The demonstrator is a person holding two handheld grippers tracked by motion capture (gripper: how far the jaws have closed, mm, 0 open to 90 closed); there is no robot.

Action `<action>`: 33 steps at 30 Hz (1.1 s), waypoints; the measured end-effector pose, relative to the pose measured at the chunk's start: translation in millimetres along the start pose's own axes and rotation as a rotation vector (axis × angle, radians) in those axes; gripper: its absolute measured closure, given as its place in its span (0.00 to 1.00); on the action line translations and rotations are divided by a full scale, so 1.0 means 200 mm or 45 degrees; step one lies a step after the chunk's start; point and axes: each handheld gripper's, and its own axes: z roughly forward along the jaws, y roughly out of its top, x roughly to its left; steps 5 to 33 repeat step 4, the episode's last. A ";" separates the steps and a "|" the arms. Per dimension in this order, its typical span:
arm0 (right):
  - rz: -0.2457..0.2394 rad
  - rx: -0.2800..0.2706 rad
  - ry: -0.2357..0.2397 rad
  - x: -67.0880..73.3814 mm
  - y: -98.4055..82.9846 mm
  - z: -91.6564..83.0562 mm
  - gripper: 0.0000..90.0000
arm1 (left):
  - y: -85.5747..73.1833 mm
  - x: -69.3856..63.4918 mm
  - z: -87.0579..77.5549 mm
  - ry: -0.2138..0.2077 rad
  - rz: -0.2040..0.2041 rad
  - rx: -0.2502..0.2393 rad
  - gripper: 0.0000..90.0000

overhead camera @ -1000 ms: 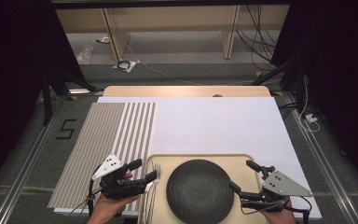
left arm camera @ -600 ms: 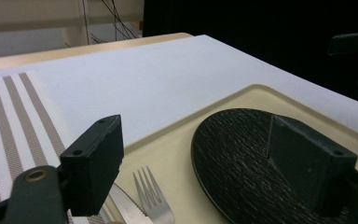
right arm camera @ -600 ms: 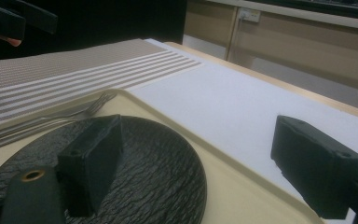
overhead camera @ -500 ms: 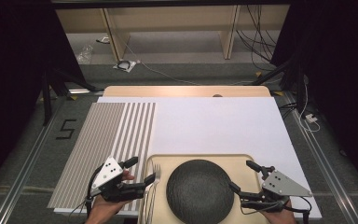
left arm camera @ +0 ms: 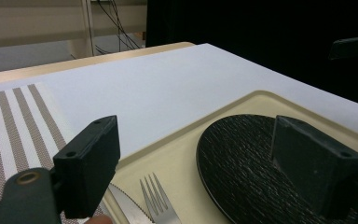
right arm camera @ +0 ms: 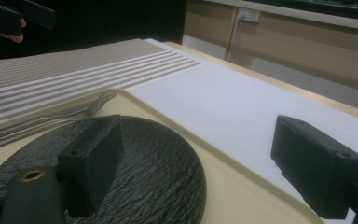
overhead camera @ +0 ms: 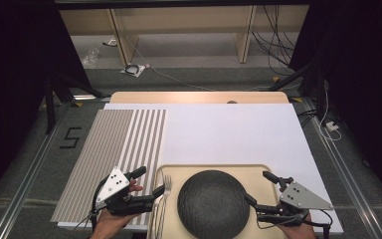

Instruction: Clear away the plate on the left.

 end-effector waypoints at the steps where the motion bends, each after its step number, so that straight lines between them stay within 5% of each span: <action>1: 0.000 0.000 0.000 0.00 0.00 0.00 0.20 | 0.00 0.00 0.00 -0.001 -0.001 -0.001 0.17; 33: 0.001 -0.001 0.000 0.00 0.00 0.00 0.20 | 0.00 0.00 0.00 -0.003 0.002 -0.005 0.18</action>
